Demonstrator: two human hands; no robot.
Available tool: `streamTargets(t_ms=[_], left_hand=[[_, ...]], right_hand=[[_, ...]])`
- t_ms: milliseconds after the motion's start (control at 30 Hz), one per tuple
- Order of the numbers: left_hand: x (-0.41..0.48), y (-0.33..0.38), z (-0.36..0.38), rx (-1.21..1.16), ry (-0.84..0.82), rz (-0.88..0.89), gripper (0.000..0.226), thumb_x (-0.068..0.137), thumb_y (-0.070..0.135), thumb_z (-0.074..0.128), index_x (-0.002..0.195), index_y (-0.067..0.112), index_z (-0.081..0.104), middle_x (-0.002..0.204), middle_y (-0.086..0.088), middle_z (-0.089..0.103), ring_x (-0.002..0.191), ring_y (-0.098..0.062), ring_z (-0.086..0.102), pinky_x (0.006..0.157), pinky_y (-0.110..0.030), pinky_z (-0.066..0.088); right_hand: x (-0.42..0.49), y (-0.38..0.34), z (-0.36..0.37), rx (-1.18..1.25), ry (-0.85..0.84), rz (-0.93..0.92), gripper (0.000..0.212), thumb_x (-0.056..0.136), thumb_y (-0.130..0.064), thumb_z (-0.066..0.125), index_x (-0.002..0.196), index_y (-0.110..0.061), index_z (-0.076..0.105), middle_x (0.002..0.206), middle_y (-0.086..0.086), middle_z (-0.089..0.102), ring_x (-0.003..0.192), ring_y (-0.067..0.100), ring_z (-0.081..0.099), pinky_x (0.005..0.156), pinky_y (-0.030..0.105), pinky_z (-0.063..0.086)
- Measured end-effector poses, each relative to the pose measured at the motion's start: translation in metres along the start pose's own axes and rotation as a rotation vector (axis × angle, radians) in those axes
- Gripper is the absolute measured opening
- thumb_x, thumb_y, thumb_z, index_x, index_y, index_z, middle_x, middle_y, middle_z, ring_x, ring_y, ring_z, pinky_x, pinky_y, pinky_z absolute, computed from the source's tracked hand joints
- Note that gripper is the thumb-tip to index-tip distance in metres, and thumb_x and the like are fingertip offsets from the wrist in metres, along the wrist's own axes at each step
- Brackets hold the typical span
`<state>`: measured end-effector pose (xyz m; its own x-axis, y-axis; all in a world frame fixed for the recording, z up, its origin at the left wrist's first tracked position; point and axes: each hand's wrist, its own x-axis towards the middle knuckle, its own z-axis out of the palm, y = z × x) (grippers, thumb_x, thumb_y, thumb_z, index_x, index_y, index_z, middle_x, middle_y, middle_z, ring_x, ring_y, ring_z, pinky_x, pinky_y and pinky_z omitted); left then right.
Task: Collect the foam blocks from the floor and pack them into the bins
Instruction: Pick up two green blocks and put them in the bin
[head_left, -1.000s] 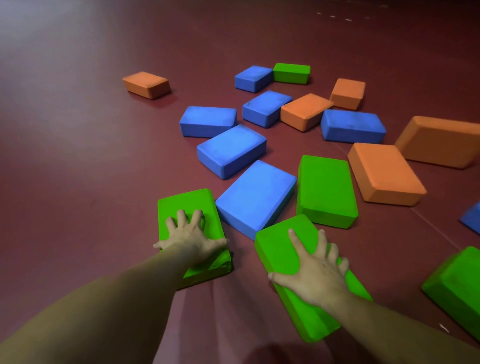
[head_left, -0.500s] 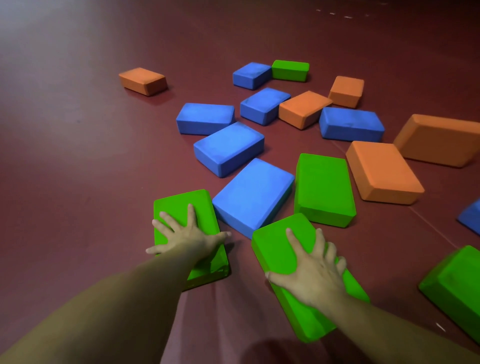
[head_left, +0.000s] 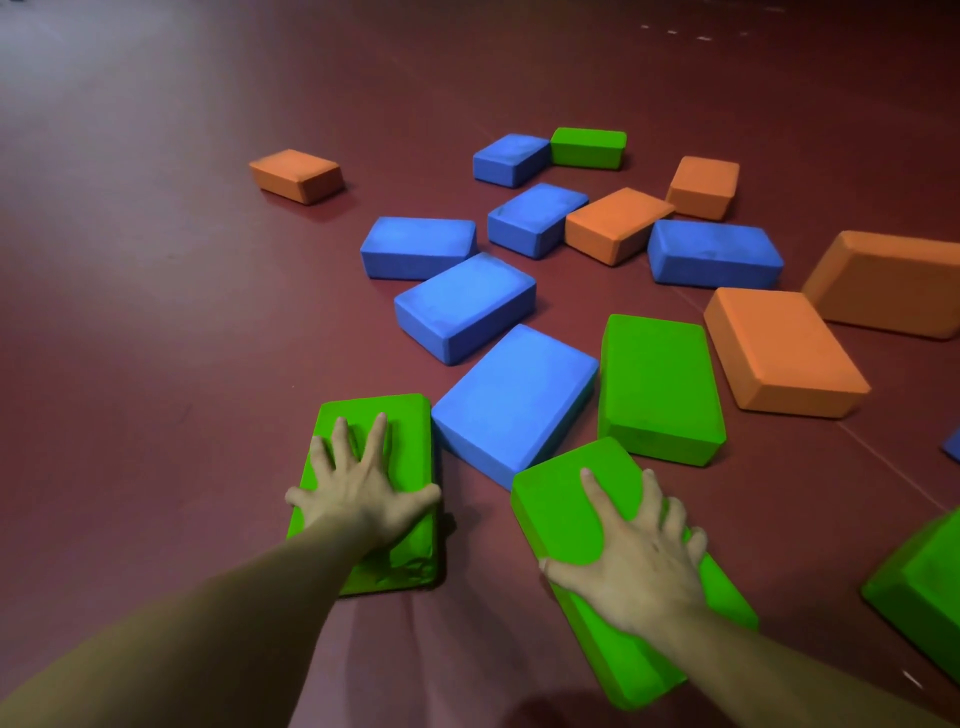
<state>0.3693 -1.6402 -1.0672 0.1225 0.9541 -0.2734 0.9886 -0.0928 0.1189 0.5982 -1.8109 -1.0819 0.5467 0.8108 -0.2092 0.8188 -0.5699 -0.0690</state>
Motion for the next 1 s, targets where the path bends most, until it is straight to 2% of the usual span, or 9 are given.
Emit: streamTargets(t_ms=[100,333,433,533,667,733,800,900,1000], left_hand=[[-0.002,0.005,-0.004,-0.113,0.055,-0.013,0.116,0.063,0.092,0.052,0.154,0.053,-0.009,0.167,0.004,-0.018,0.154,-0.029,-0.008,0.108,-0.071,0.026],[-0.005,0.016,-0.026,-0.085,0.163,0.098,0.115,0.064,0.089,0.057,0.155,0.053,-0.003,0.166,0.002,-0.021,0.154,-0.029,-0.014,0.108,-0.075,0.023],[-0.025,0.030,-0.041,-0.079,0.136,0.167,0.114,0.066,0.088,0.058,0.156,0.052,-0.002,0.167,0.001,-0.021,0.154,-0.031,-0.018,0.108,-0.076,0.021],[-0.065,0.046,-0.051,-0.072,0.077,0.222,0.113,0.067,0.087,0.056,0.156,0.051,-0.003,0.169,0.004,-0.016,0.153,-0.033,-0.018,0.107,-0.078,0.020],[-0.132,0.058,-0.071,0.026,0.011,0.382,0.119,0.060,0.090,0.051,0.157,0.049,-0.004,0.169,0.005,-0.014,0.154,-0.032,-0.017,0.106,-0.076,0.022],[-0.165,0.076,-0.087,0.063,-0.012,0.487,0.121,0.054,0.091,0.043,0.157,0.048,-0.004,0.169,0.005,-0.014,0.154,-0.032,-0.017,0.106,-0.075,0.023],[-0.201,0.101,-0.106,0.093,-0.056,0.593,0.121,0.055,0.089,0.046,0.157,0.048,-0.004,0.169,0.006,-0.015,0.154,-0.031,-0.017,0.106,-0.074,0.023],[-0.269,0.138,-0.132,0.131,-0.124,0.769,0.119,0.061,0.087,0.055,0.157,0.048,-0.004,0.169,0.007,-0.015,0.154,-0.030,-0.017,0.107,-0.074,0.023],[-0.346,0.169,-0.154,0.173,-0.188,0.957,0.118,0.058,0.091,0.045,0.156,0.048,-0.004,0.169,0.008,-0.014,0.154,-0.030,-0.016,0.107,-0.074,0.021]], right_hand=[[0.000,0.000,0.000,-0.006,-0.007,0.006,0.120,0.053,-0.102,0.038,0.152,-0.057,-0.013,0.165,0.017,-0.003,0.144,0.040,0.016,0.111,0.057,0.024],[0.003,0.006,-0.020,-0.001,-0.082,0.082,0.121,0.055,-0.100,0.049,0.154,-0.056,-0.006,0.165,0.025,-0.005,0.143,0.044,0.020,0.110,0.055,0.027],[-0.018,0.019,-0.040,0.030,-0.074,0.142,0.120,0.056,-0.100,0.049,0.155,-0.057,-0.004,0.165,0.024,-0.004,0.142,0.044,0.021,0.110,0.056,0.028],[-0.052,0.033,-0.066,0.162,-0.091,0.262,0.119,0.058,-0.099,0.052,0.154,-0.057,-0.004,0.166,0.022,-0.005,0.144,0.046,0.020,0.111,0.059,0.027],[-0.117,0.048,-0.101,0.318,-0.111,0.429,0.119,0.058,-0.096,0.058,0.155,-0.058,0.000,0.166,0.022,-0.004,0.146,0.048,0.017,0.114,0.061,0.024],[-0.156,0.059,-0.121,0.381,-0.076,0.497,0.119,0.058,-0.095,0.059,0.155,-0.057,0.004,0.165,0.024,-0.001,0.143,0.050,0.023,0.113,0.058,0.029],[-0.198,0.069,-0.143,0.408,-0.061,0.572,0.119,0.058,-0.095,0.059,0.155,-0.056,0.004,0.165,0.025,-0.001,0.142,0.050,0.025,0.112,0.057,0.031],[-0.267,0.091,-0.177,0.486,-0.068,0.761,0.119,0.058,-0.095,0.059,0.154,-0.055,0.001,0.165,0.023,-0.005,0.144,0.049,0.023,0.113,0.059,0.025],[-0.355,0.124,-0.205,0.516,-0.020,0.933,0.119,0.058,-0.097,0.056,0.154,-0.054,-0.001,0.164,0.023,-0.005,0.143,0.050,0.024,0.113,0.061,0.024]])
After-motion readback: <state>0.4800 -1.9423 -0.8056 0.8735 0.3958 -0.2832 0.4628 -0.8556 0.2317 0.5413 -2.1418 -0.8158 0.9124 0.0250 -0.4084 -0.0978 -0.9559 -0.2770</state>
